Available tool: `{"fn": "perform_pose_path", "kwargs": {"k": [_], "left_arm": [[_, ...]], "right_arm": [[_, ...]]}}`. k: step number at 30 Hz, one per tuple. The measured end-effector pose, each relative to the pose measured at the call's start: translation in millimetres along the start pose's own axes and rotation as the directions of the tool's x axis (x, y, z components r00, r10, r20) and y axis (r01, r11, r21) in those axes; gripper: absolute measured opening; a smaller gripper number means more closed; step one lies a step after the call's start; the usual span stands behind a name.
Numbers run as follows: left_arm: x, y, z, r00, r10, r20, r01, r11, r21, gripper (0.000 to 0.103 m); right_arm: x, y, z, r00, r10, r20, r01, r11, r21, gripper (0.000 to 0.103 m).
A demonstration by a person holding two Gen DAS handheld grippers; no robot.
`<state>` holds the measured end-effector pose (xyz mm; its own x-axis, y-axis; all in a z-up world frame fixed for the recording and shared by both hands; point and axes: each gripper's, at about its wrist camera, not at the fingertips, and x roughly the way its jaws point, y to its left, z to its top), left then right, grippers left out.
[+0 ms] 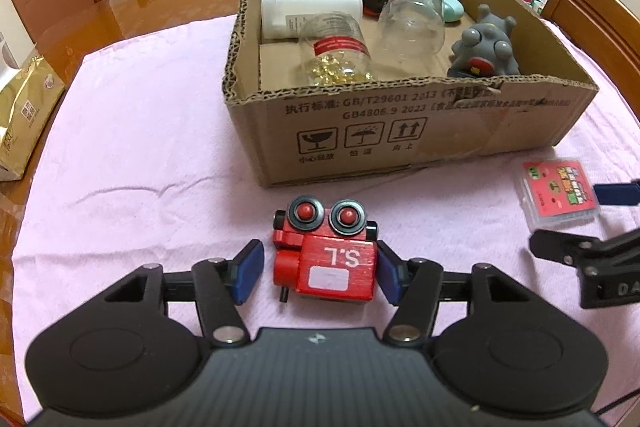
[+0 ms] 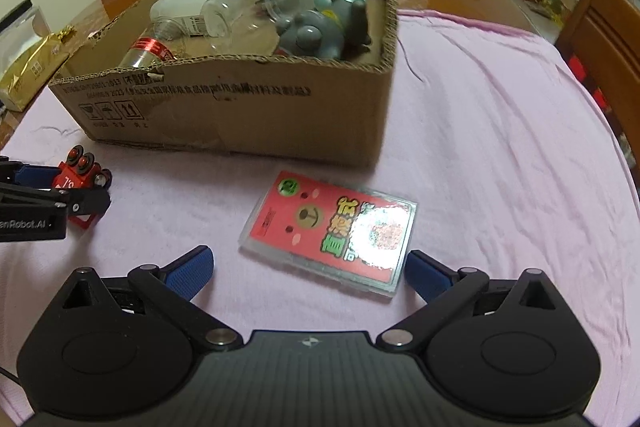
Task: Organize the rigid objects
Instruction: 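Grasp the red S.L robot with the left tool while the right grasps the pink card pack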
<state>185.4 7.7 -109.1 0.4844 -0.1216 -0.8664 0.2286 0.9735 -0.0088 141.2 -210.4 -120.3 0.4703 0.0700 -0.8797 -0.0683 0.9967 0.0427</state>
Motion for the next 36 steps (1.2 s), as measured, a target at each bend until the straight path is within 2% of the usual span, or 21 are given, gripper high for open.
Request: {"fn": "perform_pose_path", "kwargs": {"k": [7, 12, 18, 21, 25, 32, 34, 36], "left_arm": [[2, -1, 2, 1.0, -0.009, 0.0, 0.009, 1.0, 0.001, 0.07], [3, -3, 2, 1.0, -0.017, 0.012, 0.017, 1.0, 0.004, 0.071], [4, -3, 3, 0.999, -0.038, 0.016, 0.037, 0.999, 0.034, 0.071], [4, -2, 5, 0.998, -0.059, 0.014, 0.058, 0.997, 0.059, 0.07], [4, -2, 7, 0.998, -0.07, 0.008, 0.069, 0.994, 0.088, 0.063], [4, -1, 7, 0.997, -0.075, 0.001, 0.075, 0.991, 0.114, 0.062], [3, 0, 7, 0.997, -0.076, 0.002, 0.076, 0.99, 0.119, 0.055], [3, 0, 8, 0.996, -0.086, -0.009, 0.087, 0.988, 0.128, 0.055]], "right_arm": [[10, 12, 10, 1.0, -0.023, 0.015, 0.024, 0.998, -0.053, 0.103], [15, 16, 15, 0.999, -0.048, 0.024, 0.05, 0.997, -0.059, 0.102], [18, 17, 21, 0.997, -0.071, 0.034, 0.073, 0.996, -0.054, 0.095], [18, 16, 21, 0.997, -0.072, 0.032, 0.074, 0.996, -0.052, 0.095], [18, 16, 21, 0.997, -0.073, 0.031, 0.075, 0.996, -0.047, 0.095], [20, 16, 25, 0.997, -0.077, 0.006, 0.078, 0.996, -0.038, 0.095], [19, 17, 26, 0.997, -0.081, 0.003, 0.081, 0.996, -0.036, 0.094], [19, 17, 26, 0.997, -0.08, 0.0, 0.08, 0.996, -0.035, 0.094]]}}
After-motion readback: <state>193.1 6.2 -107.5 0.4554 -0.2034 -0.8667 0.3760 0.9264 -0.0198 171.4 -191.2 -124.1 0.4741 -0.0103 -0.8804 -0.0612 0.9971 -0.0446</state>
